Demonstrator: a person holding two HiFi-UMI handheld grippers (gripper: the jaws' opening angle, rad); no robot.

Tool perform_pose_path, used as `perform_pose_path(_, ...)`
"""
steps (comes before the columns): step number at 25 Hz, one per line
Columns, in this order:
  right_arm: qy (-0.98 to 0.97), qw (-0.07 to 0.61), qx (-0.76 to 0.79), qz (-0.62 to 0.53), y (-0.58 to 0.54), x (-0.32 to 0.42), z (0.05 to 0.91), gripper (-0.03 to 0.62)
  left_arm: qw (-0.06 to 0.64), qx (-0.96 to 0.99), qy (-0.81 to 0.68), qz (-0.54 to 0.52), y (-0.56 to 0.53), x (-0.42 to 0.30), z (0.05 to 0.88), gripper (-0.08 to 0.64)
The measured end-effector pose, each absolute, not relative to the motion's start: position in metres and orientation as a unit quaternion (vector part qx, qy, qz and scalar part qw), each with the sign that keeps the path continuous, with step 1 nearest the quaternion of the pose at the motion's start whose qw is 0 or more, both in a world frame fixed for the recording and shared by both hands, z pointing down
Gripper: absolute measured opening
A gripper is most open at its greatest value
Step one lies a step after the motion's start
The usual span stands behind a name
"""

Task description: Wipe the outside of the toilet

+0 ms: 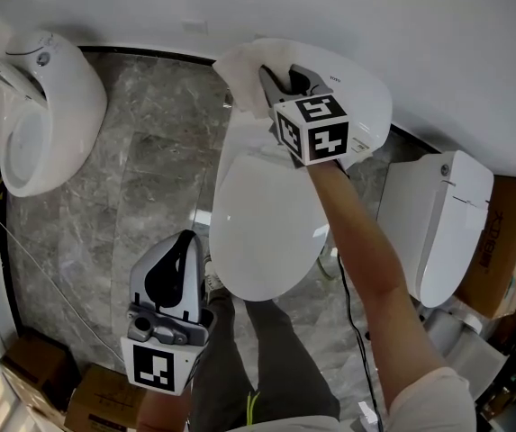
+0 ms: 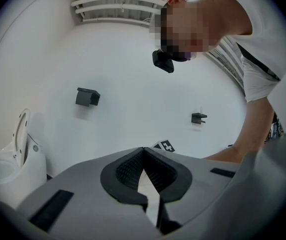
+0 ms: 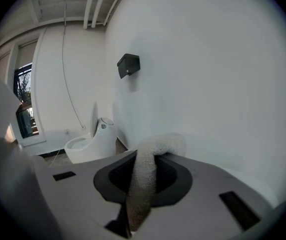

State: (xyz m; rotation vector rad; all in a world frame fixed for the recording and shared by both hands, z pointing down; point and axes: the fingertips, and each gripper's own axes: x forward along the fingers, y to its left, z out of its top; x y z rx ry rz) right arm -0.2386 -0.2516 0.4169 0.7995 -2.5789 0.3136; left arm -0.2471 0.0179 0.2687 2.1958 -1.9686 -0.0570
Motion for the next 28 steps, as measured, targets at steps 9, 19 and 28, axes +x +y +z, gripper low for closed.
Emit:
perform_pose_path(9, -0.921, 0.219, 0.306, 0.102, -0.264, -0.217, 0.425, 0.071, 0.1, 0.745, -0.66, -0.016, 0.015, -0.242, 0.277, 0.017)
perform_pose_path(19, -0.916, 0.221, 0.322, 0.095, -0.277, -0.192, 0.423, 0.071, 0.104, 0.751, -0.652, -0.013, 0.012, -0.228, 0.28, 0.017)
perform_pose_path(28, -0.909, 0.222, 0.34, 0.095, -0.289, -0.158, 0.428, 0.071, 0.107, 0.76, -0.642, -0.009, 0.002, -0.207, 0.285, 0.017)
